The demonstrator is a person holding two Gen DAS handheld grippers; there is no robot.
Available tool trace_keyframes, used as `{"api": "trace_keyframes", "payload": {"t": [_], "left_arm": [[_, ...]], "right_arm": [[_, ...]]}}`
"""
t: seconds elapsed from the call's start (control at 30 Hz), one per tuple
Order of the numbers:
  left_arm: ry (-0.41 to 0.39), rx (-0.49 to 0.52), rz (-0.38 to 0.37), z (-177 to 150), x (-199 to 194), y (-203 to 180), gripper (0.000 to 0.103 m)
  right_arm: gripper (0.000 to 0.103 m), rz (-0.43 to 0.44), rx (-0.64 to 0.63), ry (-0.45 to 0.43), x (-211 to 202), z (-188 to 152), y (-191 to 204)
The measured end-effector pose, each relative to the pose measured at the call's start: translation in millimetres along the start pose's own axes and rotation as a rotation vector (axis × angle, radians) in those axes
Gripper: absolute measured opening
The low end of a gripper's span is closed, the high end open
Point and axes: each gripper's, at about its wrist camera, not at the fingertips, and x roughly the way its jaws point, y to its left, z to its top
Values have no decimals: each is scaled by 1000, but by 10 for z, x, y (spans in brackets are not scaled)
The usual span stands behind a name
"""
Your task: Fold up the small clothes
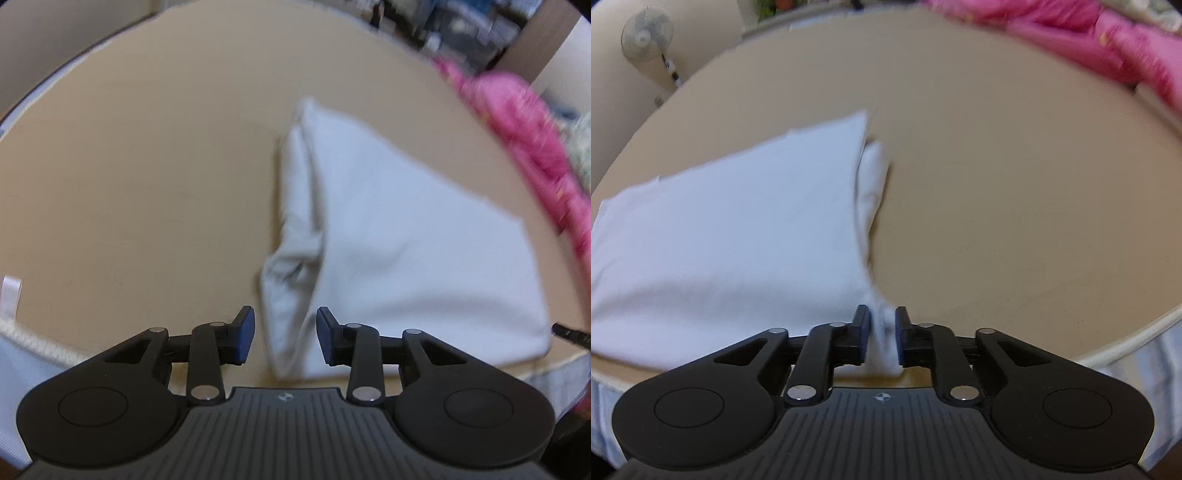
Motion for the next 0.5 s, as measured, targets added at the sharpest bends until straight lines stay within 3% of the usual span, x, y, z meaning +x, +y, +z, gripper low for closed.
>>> {"api": "trace_keyframes", "payload": {"t": [0.07,0.13,0.27,0.33,0.4,0.5], "left_arm": [[-50,37,-33,6,-70,-76,40],[-63,82,-65,11,-79,-197,40],[1,101,-140,-38,65,-314,40],[69,142,-101,-72,209,-372,41],[129,191,-18,-138,360,-383,37],[100,169,-36,-111,324,-388,40]], "right_arm": [[21,13,-11,-81,-122,37,24],[27,66,-20,-109,-141,46,54],[29,165,-71,-48,18,30,213],[37,139,-121,27,176,-3,290],[37,72,-161,136,382,-66,317],[37,89,-148,103,311,-42,318]]}}
